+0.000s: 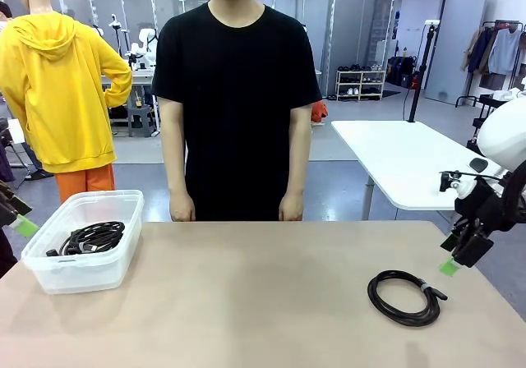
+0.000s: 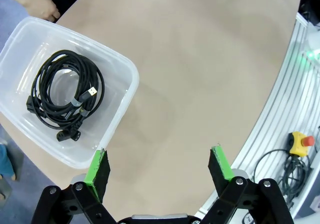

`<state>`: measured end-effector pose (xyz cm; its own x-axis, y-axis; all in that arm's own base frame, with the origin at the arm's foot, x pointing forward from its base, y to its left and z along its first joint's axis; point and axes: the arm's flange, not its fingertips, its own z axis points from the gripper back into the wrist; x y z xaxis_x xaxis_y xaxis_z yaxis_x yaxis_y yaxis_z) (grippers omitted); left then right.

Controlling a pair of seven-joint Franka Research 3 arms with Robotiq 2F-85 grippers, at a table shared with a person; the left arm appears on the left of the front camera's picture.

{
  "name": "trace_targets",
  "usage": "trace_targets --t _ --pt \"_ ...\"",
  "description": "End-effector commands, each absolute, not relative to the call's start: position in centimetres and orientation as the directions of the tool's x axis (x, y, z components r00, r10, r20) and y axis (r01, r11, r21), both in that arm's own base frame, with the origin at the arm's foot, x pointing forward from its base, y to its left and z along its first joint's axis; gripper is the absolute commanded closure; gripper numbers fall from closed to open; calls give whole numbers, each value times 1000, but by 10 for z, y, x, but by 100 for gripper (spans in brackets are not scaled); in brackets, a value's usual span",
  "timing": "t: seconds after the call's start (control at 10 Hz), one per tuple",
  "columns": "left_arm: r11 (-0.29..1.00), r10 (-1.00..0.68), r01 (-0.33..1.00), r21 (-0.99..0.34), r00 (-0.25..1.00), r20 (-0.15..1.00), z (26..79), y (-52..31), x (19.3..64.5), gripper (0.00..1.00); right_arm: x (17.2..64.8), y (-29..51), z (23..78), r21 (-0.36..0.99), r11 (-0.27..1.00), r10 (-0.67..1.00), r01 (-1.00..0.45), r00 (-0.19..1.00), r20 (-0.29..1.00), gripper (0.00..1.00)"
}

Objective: Organize and store the cables.
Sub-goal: Place the USB Extension Cable into the Organizing box.

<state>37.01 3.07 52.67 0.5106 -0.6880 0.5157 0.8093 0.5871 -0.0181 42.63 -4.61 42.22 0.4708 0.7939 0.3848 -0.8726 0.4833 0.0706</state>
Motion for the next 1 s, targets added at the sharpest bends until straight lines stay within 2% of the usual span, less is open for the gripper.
trace_targets --t 0.0,0.1,0.2,0.3,0.6,0.9 --pt "593 -689 804 -29 526 499 532 31 371 0 427 -49 421 72 489 791 -869 476 384 1" --pt "593 -689 804 -29 526 499 532 31 371 0 444 -47 406 87 638 712 -765 629 313 1" --pt "593 -689 804 -29 526 499 532 31 371 0 455 -43 390 117 703 656 -701 703 275 1" --pt "593 -689 804 -29 526 499 532 31 371 0 465 -41 378 91 760 614 -643 757 224 1" --pt "593 -689 804 -29 526 499 532 31 371 0 497 -47 341 80 859 485 -505 854 186 1" --pt "593 -689 804 -29 526 499 532 31 371 0 513 -40 316 57 887 450 -458 886 117 1"
